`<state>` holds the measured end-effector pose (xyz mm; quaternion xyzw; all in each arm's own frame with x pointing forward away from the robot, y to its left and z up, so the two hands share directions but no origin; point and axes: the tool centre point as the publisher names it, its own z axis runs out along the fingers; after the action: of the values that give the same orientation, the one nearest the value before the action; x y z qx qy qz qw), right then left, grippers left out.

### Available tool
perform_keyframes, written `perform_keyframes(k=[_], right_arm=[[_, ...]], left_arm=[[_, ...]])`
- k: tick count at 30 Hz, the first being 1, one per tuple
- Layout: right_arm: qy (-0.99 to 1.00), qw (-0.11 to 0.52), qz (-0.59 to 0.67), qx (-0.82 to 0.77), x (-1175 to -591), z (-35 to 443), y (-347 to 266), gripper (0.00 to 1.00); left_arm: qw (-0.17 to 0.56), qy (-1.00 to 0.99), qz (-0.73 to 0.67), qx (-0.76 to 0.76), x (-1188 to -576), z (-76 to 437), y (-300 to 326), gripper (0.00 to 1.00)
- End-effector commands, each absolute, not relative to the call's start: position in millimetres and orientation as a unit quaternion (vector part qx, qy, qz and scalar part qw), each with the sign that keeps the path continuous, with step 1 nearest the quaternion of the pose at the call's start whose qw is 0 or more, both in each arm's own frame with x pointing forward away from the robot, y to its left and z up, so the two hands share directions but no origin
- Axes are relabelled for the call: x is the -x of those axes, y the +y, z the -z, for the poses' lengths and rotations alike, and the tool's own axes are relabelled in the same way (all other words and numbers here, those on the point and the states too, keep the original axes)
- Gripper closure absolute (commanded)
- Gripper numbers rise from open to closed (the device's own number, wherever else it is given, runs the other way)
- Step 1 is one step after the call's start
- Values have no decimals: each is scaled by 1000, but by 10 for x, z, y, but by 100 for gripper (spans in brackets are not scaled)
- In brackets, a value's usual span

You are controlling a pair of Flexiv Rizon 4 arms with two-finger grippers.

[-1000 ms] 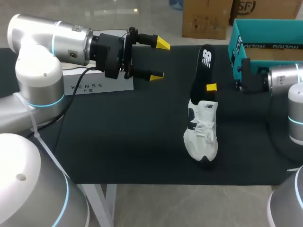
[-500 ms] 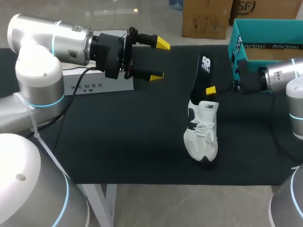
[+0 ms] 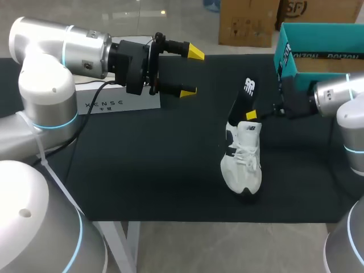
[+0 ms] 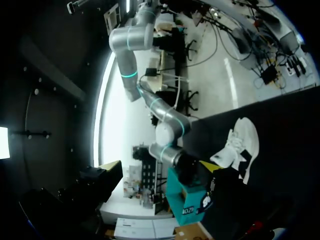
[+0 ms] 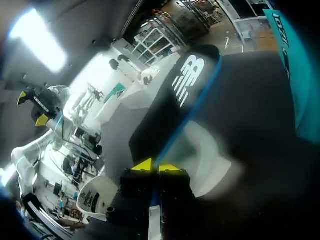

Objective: Take the shoe out of the shoebox, open the shoe tongue, remove and reinsert the insole, then place the shoe into the shoebox

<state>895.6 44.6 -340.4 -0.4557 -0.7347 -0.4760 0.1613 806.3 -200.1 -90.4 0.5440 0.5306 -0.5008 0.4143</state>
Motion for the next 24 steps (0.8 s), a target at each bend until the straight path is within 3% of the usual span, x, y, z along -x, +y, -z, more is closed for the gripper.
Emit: perform_keyframes(k=[1,24], right_arm=[[-733,139,475,466,-8867,3373,413,100],[-758,84,444,470,-9175,3058,452,100]], left_arm=[[413,531,500,-545,-8063,899,-2000,0],[413,531,500,-545,-8063,899,-2000,0]])
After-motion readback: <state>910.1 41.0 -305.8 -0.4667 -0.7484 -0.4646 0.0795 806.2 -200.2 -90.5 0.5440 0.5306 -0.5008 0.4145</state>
